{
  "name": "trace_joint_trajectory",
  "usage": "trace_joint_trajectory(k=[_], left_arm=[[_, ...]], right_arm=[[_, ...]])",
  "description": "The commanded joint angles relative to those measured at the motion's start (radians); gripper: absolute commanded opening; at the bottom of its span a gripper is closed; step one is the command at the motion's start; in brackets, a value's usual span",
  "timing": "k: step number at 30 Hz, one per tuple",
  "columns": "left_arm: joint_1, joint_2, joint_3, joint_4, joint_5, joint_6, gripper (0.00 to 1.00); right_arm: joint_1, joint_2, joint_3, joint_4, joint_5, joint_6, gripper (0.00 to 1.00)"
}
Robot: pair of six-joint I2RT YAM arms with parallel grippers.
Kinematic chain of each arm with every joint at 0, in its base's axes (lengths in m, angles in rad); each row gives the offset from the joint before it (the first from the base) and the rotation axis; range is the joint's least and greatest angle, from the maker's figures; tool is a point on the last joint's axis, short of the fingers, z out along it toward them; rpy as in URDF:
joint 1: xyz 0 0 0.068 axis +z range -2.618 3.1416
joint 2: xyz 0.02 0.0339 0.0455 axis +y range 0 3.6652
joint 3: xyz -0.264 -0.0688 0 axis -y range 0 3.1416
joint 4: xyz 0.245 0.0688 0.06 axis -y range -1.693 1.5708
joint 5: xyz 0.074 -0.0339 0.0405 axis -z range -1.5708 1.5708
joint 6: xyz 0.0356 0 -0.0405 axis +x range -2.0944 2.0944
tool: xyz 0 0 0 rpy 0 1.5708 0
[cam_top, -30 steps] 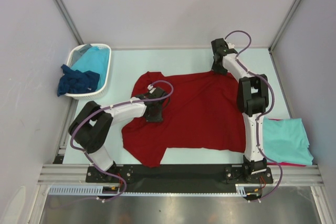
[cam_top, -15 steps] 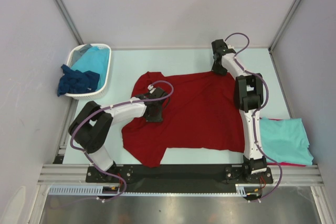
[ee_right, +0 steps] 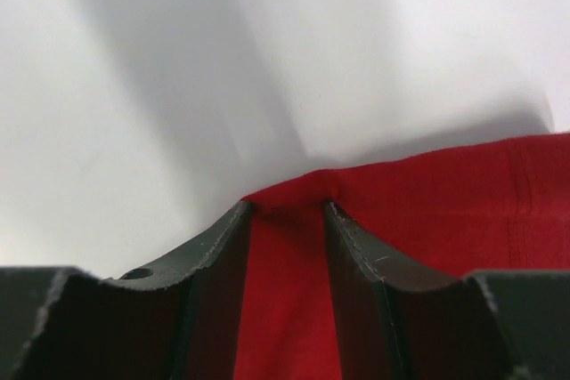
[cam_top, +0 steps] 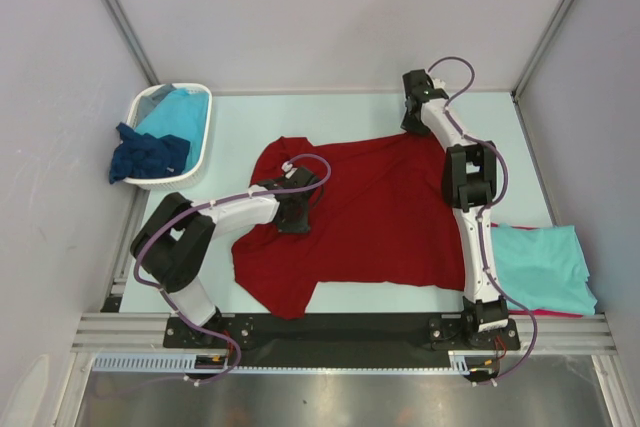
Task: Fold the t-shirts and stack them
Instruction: Flatten out the tshirt
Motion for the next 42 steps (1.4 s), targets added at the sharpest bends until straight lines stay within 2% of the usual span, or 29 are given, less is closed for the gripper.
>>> trace_joint_trajectory(k=[1,18,27,31,34,39,42], left_arm=[[-0.013,0.007,-0.015,-0.047,0.025,0.020,0.33],[-0.013,0.036,-0.027,-0.033,0.042,0.034,0.33],[-0.016,0.041,-0.026,-0.027,0.054,0.030,0.33],[-0.016,0.036,-0.020,-0.029,0.056,0.029,0.33],[-0.016,0.024,-0.009,-0.035,0.046,0.026,0.33],[-0.016,0.007,0.007,-0.021,0.046,0.017,0.35],[-0.016,0.018,0.011,-0.010,0.060,0.013,0.35]], right_arm=[[-0.017,0.032,0.069,-0.002,0.004,0.000,0.44],[-0.038,0.074,0.190,0.033,-0.019,-0.013,0.47],[-0.043,0.045,0.204,0.039,-0.034,-0.011,0.51],[-0.035,-0.035,0.178,0.024,-0.033,-0.005,0.52],[-0.008,-0.134,0.079,0.004,-0.002,0.001,0.54],[0.063,-0.499,-0.386,0.108,0.067,-0.006,0.56],[0.083,-0.622,-0.530,0.081,0.065,0.003,0.52]])
